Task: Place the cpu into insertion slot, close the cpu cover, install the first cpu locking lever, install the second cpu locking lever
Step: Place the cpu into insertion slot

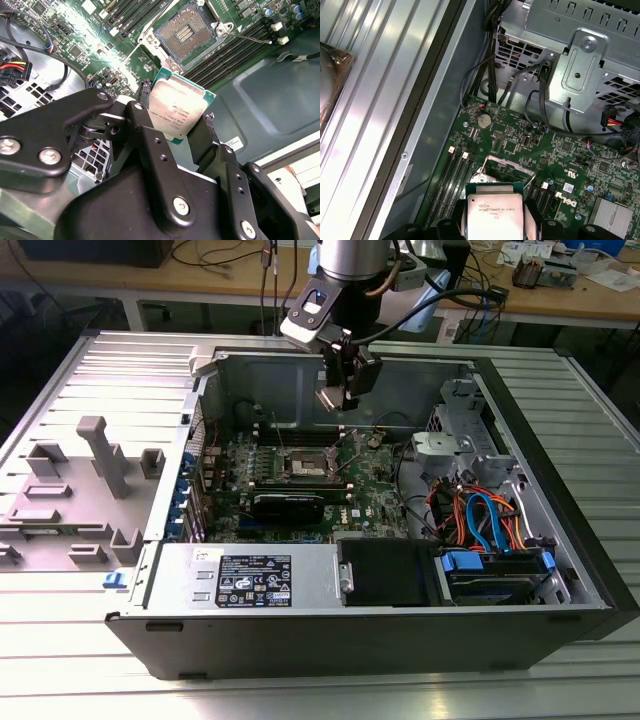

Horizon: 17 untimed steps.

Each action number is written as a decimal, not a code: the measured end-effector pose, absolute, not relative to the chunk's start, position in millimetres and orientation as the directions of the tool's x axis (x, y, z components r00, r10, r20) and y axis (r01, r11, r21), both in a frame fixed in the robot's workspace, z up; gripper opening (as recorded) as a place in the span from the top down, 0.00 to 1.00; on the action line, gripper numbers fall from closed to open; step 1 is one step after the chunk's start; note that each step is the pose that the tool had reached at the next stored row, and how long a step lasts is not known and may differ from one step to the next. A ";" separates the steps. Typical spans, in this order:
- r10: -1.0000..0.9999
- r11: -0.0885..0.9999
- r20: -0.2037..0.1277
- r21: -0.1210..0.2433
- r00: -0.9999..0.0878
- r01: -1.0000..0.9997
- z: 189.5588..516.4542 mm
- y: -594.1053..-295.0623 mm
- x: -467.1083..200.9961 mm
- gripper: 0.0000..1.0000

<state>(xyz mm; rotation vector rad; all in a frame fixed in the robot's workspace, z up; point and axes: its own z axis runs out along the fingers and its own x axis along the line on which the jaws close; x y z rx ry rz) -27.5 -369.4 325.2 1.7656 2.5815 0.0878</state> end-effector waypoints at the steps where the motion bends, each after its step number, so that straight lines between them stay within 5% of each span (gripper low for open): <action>1: 0.932 0.362 0.021 0.054 -0.363 0.931 325.2 -369.4 -27.5 0.45; 17: 0.959 0.281 0.021 0.053 -0.283 0.958 324.2 -370.2 -27.5 0.45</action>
